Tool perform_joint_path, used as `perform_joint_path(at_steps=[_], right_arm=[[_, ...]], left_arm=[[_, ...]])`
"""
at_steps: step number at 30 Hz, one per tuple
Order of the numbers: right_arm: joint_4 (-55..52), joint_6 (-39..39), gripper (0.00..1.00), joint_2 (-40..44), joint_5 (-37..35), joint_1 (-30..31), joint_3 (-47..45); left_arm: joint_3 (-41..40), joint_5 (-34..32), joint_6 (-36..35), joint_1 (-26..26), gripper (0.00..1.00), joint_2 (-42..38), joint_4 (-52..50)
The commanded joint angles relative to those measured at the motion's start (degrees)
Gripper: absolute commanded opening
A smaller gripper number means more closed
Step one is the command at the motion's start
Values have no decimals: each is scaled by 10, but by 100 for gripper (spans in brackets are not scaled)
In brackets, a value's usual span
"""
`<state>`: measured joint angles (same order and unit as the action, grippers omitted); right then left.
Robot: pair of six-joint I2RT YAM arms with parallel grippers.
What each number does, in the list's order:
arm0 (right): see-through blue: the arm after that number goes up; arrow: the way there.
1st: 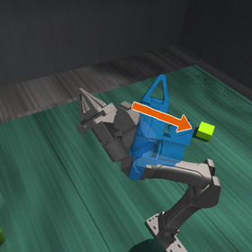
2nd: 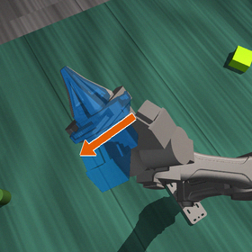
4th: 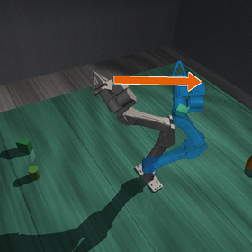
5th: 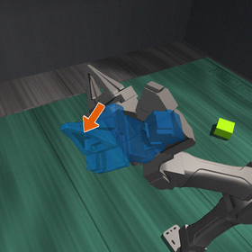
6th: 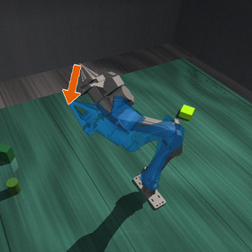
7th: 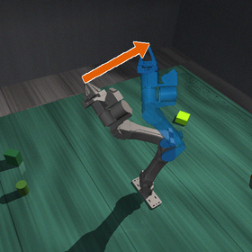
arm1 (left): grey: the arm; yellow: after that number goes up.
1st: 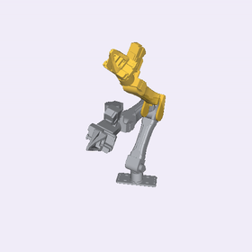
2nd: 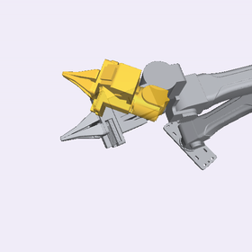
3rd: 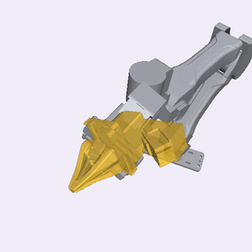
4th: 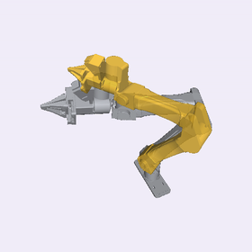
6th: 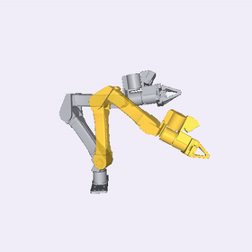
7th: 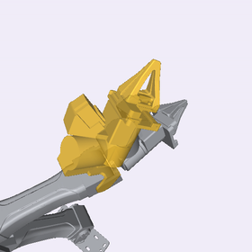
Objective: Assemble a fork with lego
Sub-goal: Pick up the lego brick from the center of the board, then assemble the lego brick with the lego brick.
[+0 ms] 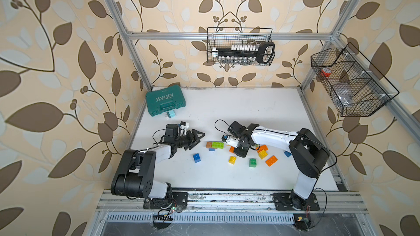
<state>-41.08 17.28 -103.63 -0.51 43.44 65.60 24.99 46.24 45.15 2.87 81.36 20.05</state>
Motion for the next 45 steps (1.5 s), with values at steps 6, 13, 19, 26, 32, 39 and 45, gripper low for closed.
perform_joint_path(at_steps=[6,13,19,26,32,39,45], right_arm=[[-85,65,25,99,40,-2,7],[-98,83,25,95,87,5,90],[-103,94,24,-8,92,26,211],[-110,99,24,-102,113,57,308],[-108,88,24,-157,113,72,365],[-108,85,24,-188,102,75,386],[-98,83,25,-203,104,75,392]], left_arm=[[11,20,2,-8,69,-22,-22],[-7,43,51,-25,70,-47,22],[-12,57,65,-38,71,-64,25],[-41,72,93,-64,74,-80,54],[-58,72,97,-76,75,-110,47],[-69,87,115,-79,75,-98,83],[-80,90,128,-75,75,-90,108]])
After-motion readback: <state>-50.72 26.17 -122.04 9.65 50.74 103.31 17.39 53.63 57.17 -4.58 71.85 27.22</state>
